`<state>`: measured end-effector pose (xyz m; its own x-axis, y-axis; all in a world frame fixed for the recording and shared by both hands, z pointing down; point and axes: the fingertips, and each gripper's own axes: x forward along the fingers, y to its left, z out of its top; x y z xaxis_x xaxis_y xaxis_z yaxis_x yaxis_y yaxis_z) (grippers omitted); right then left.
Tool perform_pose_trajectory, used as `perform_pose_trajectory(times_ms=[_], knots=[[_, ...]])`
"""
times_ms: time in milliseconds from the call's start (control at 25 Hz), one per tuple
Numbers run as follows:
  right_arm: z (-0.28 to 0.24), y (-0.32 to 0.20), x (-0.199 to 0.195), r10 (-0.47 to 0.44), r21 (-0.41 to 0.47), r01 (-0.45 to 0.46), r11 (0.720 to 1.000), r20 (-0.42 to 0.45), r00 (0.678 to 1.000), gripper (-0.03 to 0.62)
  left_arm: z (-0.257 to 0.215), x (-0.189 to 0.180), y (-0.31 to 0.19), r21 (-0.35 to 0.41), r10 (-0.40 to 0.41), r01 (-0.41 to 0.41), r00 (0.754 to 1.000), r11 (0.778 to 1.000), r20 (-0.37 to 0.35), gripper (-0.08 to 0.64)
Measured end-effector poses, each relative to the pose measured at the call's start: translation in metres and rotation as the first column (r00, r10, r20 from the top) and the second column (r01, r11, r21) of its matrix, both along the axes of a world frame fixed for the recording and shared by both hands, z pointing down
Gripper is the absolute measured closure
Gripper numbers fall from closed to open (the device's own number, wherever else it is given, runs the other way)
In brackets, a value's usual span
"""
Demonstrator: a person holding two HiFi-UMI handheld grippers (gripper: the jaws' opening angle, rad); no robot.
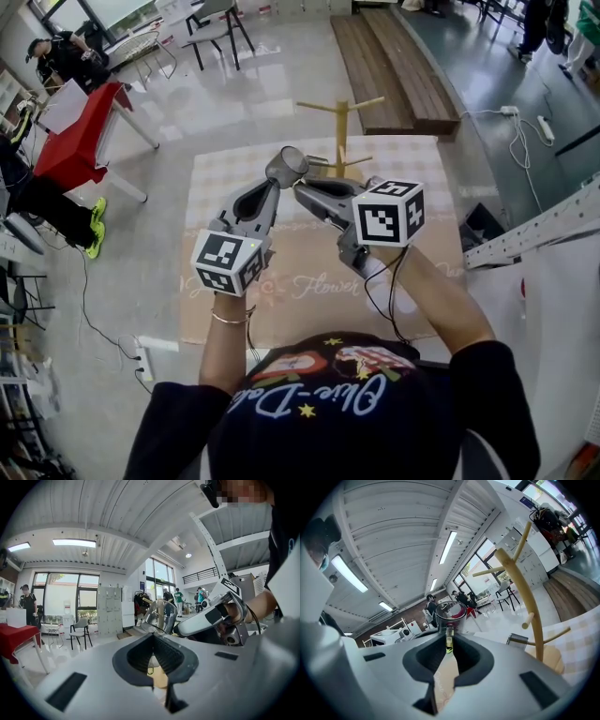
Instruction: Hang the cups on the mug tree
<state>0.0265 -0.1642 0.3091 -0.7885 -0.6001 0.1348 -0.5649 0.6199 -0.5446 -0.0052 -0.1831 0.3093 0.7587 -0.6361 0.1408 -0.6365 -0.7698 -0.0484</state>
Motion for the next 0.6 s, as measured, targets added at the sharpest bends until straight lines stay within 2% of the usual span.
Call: perform_pose_trajectory(times_ms=[600], knots=[[-0.02,-0.019,0.001,0.021,0.009,-0.022,1.0,0.079,0.997,0.543,-0.024,0.0,-0.02,0.035,-0.042,0.042,0.999,0.999,-0.003,0.551]])
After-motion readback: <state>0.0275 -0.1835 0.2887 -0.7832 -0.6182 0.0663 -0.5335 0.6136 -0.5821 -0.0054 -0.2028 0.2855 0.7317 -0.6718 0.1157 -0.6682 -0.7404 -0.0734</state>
